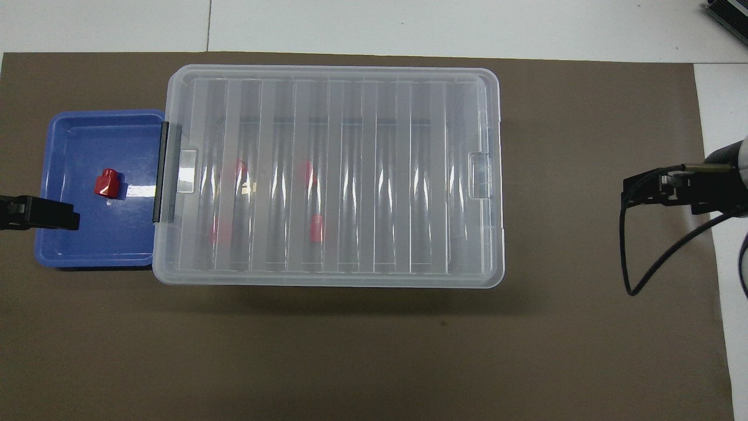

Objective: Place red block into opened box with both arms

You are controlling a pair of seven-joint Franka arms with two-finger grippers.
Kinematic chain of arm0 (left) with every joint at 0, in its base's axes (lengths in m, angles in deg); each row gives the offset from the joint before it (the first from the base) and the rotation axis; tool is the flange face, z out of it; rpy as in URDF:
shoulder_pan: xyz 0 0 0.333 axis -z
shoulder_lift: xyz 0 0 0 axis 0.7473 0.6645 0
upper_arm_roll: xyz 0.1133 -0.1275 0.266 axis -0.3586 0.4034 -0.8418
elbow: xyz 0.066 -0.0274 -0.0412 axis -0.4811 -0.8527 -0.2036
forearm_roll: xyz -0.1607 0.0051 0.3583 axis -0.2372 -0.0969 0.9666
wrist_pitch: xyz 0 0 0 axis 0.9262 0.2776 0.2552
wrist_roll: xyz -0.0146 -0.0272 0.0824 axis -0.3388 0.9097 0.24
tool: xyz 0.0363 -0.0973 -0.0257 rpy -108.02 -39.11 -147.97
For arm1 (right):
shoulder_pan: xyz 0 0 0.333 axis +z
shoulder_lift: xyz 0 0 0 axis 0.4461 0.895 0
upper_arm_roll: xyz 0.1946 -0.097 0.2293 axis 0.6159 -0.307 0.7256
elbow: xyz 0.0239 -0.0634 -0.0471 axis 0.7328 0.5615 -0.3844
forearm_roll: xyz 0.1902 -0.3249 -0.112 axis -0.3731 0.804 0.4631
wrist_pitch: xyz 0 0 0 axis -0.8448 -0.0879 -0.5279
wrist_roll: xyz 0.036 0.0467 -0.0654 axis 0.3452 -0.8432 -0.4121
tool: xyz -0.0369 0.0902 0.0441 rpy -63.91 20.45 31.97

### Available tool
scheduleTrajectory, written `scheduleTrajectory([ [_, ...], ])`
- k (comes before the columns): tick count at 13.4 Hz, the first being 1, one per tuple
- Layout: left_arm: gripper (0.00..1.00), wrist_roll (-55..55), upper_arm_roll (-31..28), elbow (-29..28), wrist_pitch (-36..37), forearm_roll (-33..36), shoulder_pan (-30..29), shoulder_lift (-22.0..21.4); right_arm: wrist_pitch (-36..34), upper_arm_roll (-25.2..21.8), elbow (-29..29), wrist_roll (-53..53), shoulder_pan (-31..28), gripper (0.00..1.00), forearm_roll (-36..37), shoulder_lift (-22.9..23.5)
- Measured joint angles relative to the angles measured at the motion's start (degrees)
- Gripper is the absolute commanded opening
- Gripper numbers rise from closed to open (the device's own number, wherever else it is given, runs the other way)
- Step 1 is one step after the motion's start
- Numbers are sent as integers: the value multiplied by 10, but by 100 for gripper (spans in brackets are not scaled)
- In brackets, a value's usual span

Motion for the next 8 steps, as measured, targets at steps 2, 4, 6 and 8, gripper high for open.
scheduleTrajectory([
  [2,100,0,0,0,0,0,0,0,0,0,0,0,0,100,0,0],
  [4,100,0,0,0,0,0,0,0,1,0,0,0,0,100,0,0],
  [6,100,0,0,0,0,0,0,0,8,0,0,0,0,100,0,1],
  [8,100,0,0,0,0,0,0,0,25,0,2,0,1,99,0,6],
])
